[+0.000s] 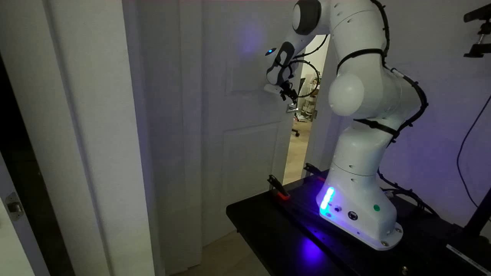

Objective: Pull the door closed

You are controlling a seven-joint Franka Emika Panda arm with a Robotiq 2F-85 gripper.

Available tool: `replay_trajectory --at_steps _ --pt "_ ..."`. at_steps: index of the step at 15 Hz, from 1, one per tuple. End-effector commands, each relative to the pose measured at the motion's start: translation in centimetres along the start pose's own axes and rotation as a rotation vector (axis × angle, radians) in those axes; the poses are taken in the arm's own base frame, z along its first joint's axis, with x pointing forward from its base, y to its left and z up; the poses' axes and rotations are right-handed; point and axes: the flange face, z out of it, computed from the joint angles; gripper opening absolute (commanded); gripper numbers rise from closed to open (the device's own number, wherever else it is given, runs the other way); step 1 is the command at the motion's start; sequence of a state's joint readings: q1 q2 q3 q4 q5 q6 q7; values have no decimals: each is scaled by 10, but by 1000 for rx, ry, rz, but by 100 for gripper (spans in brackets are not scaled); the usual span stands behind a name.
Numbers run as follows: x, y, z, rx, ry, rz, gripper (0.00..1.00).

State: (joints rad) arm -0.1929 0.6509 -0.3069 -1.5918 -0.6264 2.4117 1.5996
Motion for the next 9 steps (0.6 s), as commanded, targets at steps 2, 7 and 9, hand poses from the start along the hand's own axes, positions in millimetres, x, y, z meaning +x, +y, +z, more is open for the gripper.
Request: replay_trajectory --at_steps 2,7,9 --pt "13 -22 35 83 9 -4 100" --pt "15 -33 72 163 25 9 100" --pt "16 -35 86 187 21 17 100"
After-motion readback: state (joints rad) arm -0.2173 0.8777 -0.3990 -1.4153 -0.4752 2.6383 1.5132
